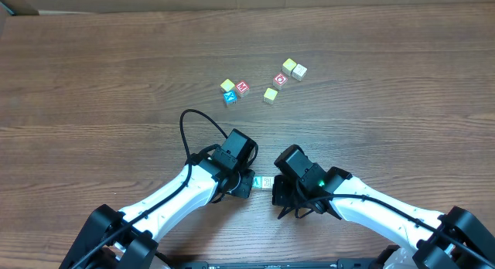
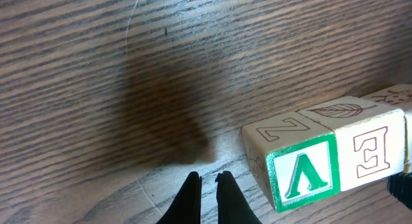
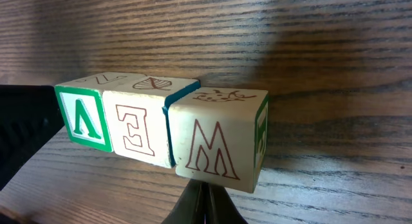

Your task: Flip 3 blocks

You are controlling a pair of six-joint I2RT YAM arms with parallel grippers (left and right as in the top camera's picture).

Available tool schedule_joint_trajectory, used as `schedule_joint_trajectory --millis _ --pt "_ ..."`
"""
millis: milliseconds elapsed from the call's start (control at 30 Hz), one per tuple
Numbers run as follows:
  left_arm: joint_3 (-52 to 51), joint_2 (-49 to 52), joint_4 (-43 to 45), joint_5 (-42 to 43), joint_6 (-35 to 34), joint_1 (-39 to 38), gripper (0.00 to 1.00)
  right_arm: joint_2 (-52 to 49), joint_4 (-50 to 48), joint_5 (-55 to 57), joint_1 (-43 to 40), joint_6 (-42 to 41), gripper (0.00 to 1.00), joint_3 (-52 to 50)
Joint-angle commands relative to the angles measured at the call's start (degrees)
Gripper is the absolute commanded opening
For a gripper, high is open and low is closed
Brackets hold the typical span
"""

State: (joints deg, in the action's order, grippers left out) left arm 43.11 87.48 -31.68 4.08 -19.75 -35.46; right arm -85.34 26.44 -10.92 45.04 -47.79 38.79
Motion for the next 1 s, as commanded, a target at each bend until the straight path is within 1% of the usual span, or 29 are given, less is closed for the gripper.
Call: schedule_joint_trajectory --millis 0,467,600,733,867,967 --pt "-0.2 0.4 0.0 0.5 -1.0 0.6 0.04 0.3 -0.5 1.0 -0.1 -0.2 0.04 1.0" --pt "-0.2 0.4 0.0 0.5 -1.0 0.6 0.04 0.3 -1.1 1.0 -0.1 -0.2 0.04 1.0" --pt "-0.2 0.4 -0.1 0.5 -1.0 0.6 0.04 0.5 -1.5 0.1 0.0 1.6 0.04 1.1" --pt "-0.2 0.4 -0.7 0.5 -1.0 0.6 0.04 3.0 -1.3 0.6 0.5 1.5 0.04 1.1" --pt "-0.2 0.4 -1.1 0.5 -1.0 0.6 0.04 7.7 -1.0 0.8 1.3 1.5 0.04 1.1" --pt "-0.2 0.4 -1.0 0.5 -1.0 0.6 0.04 11.5 1.0 1.0 1.9 1.5 0.04 1.1"
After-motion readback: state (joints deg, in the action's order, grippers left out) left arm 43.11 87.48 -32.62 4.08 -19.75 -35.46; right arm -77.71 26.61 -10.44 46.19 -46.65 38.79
